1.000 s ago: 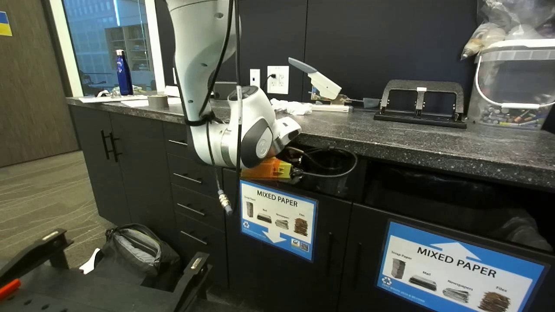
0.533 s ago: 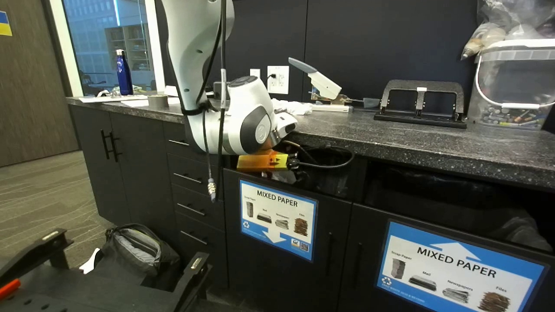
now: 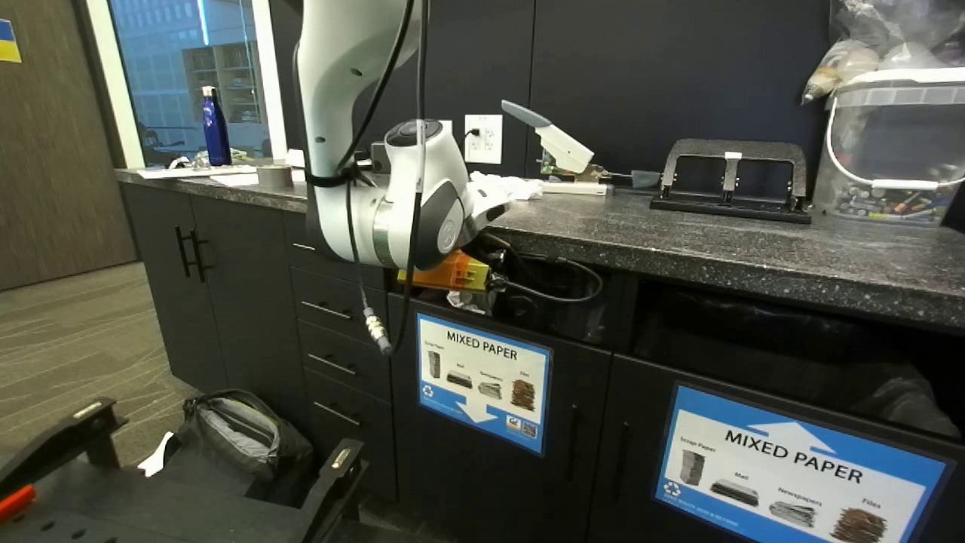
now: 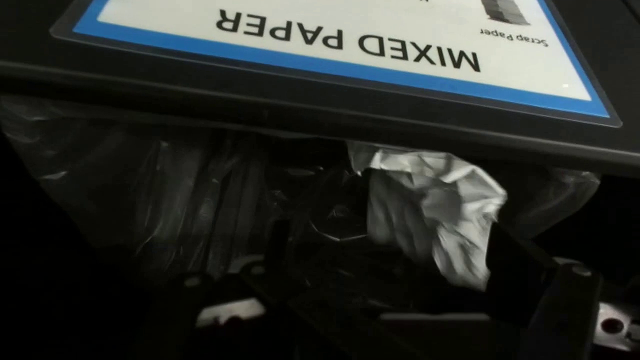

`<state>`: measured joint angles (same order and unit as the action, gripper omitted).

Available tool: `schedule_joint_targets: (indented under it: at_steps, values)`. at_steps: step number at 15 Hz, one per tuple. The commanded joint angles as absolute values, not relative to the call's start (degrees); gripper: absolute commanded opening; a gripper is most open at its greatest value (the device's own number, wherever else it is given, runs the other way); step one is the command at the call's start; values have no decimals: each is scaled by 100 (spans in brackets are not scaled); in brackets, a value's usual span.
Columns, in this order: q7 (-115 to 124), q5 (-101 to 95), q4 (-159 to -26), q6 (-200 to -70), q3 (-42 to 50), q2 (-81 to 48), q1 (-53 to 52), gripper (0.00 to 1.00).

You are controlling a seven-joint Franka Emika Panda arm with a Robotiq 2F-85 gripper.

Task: Put all the white pieces of paper in the left bin

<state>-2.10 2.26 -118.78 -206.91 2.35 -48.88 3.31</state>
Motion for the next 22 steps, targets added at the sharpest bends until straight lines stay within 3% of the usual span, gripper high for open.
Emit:
schedule_joint_targets:
  at_steps: [1, 3, 12, 17, 22]
  values:
    - [-286, 140, -12008, -21357, 403, -4887, 263, 100]
    - [-300, 358, -12134, -20989, 550, -4744, 135, 100]
    - [-310, -103, -13071, -16489, 649, -2265, -75, 100]
    - [-422, 205, -12240, -14345, 84, -1543, 107, 100]
    - [-211, 798, -10496, -13344, -17, -2360, 146, 100]
